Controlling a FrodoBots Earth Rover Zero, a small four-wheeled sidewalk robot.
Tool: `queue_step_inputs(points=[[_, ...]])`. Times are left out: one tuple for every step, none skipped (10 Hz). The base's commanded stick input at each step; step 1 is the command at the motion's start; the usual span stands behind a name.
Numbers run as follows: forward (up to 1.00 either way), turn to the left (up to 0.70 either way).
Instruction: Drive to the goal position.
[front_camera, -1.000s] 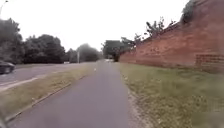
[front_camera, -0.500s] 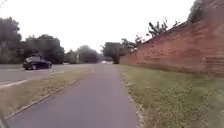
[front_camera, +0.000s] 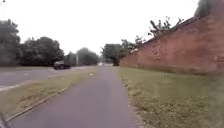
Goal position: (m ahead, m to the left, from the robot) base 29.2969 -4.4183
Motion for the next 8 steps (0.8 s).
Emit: queue_step_inputs(points=[[1.0,0.0],[1.0,0.0],[1.0,0.0],[1.0,0.0],[1.0,0.0],[1.0,0.0],[1.0,0.0],[1.0,0.0]])
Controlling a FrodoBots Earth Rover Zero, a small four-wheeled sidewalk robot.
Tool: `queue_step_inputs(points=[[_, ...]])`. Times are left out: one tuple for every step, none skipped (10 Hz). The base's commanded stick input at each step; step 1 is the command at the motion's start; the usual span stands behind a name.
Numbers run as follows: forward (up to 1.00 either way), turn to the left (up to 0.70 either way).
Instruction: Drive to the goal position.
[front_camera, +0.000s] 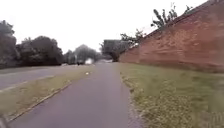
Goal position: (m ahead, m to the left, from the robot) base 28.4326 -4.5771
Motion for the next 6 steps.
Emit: queue_step_inputs(points=[[1.0,0.0],[1.0,0.0],[1.0,0.0],[1.0,0.0],[1.0,0.0],[1.0,0.0]])
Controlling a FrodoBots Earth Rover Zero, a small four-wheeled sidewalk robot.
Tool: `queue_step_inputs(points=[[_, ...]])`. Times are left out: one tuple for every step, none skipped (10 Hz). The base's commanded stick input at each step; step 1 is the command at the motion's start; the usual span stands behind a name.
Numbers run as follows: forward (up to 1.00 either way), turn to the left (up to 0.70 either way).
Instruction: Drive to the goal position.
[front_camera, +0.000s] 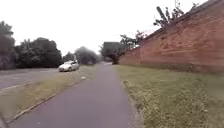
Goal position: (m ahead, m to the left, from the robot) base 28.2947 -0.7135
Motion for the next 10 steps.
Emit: queue_step_inputs(points=[[1.0,0.0],[1.0,0.0],[1.0,0.0],[1.0,0.0],[1.0,0.12],[1.0,0.33],[1.0,0.22],[1.0,0.0],[1.0,0.0],[1.0,0.0]])
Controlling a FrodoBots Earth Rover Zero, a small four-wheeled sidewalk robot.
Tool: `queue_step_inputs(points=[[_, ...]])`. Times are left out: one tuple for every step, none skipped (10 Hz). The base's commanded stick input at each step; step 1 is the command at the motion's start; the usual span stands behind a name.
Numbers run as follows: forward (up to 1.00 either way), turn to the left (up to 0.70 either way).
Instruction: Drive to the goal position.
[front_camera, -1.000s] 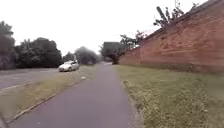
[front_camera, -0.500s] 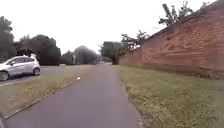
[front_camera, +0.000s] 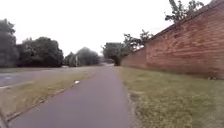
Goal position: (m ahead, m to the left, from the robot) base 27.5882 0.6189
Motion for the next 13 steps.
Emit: queue_step_inputs(points=[[1.0,0.0],[1.0,0.0],[1.0,0.0],[1.0,0.0],[1.0,0.0],[1.0,0.0],[1.0,0.0],[1.0,0.0],[1.0,0.0],[1.0,0.0],[1.0,0.0],[1.0,0.0],[1.0,0.0]])
